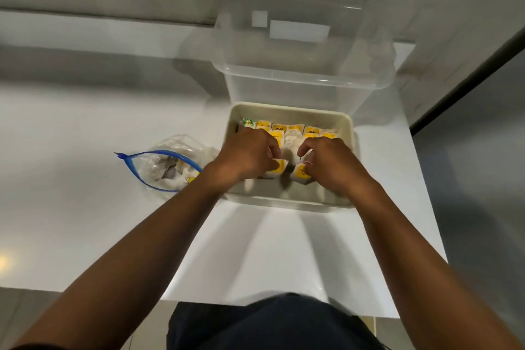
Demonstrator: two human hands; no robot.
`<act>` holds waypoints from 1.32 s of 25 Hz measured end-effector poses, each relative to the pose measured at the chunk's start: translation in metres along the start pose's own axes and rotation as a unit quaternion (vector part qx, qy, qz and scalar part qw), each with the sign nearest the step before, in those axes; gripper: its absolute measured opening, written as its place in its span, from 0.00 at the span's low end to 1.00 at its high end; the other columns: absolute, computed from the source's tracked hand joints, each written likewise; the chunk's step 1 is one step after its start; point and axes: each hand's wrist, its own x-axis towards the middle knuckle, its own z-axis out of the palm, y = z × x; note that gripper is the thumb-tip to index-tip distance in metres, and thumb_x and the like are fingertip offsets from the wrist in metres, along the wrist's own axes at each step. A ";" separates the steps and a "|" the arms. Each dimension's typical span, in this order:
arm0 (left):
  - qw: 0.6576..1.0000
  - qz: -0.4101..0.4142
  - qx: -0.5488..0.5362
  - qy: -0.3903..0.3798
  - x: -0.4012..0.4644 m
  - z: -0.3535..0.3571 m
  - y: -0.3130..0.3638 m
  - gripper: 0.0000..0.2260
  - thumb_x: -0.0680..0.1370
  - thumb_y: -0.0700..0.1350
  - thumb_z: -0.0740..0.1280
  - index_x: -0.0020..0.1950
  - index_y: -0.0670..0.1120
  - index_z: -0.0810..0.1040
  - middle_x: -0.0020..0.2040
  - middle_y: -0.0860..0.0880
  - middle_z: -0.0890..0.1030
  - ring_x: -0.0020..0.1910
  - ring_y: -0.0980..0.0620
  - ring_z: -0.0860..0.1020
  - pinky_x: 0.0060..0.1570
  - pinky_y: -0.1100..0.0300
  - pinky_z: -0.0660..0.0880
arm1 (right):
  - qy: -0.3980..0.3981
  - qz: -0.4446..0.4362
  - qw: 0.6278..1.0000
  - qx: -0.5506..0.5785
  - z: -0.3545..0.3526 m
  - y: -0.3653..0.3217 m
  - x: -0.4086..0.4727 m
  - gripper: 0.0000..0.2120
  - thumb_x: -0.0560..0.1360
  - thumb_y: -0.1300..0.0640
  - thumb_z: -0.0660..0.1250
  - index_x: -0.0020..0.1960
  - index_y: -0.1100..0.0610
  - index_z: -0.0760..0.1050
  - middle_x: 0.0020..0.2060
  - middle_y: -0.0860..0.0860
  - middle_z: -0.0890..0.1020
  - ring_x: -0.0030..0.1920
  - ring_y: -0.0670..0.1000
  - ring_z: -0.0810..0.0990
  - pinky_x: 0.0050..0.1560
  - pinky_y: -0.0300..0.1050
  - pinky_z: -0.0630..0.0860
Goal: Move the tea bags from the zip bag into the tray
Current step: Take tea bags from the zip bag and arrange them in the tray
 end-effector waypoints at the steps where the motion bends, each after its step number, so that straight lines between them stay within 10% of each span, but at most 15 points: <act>1: 1.000 -0.006 0.004 -0.008 0.002 0.002 0.000 0.05 0.70 0.55 0.74 0.40 0.57 0.81 0.39 0.59 0.83 0.46 0.59 0.80 0.56 0.60 0.72 | -0.011 0.003 1.000 -0.001 0.000 0.001 0.003 0.14 0.71 0.61 0.71 0.54 0.47 0.79 0.48 0.47 0.84 0.51 0.51 0.81 0.52 0.50 0.80; 6: 1.000 -0.026 0.012 -0.007 0.010 0.011 0.003 0.05 0.71 0.55 0.74 0.40 0.56 0.81 0.39 0.58 0.84 0.40 0.62 0.78 0.41 0.66 0.69 | -0.064 -0.009 0.997 -0.038 0.002 0.007 0.019 0.17 0.70 0.60 0.71 0.55 0.45 0.78 0.51 0.47 0.82 0.52 0.52 0.80 0.52 0.51 0.81; 33: 0.985 -0.055 0.136 0.093 0.024 0.016 0.007 0.11 0.76 0.48 0.70 0.57 0.58 0.82 0.56 0.50 0.81 0.54 0.46 0.80 0.49 0.56 0.75 | 0.068 -0.033 0.997 -0.028 0.013 -0.006 0.037 0.11 0.75 0.60 0.64 0.51 0.46 0.79 0.45 0.46 0.83 0.48 0.53 0.81 0.44 0.48 0.80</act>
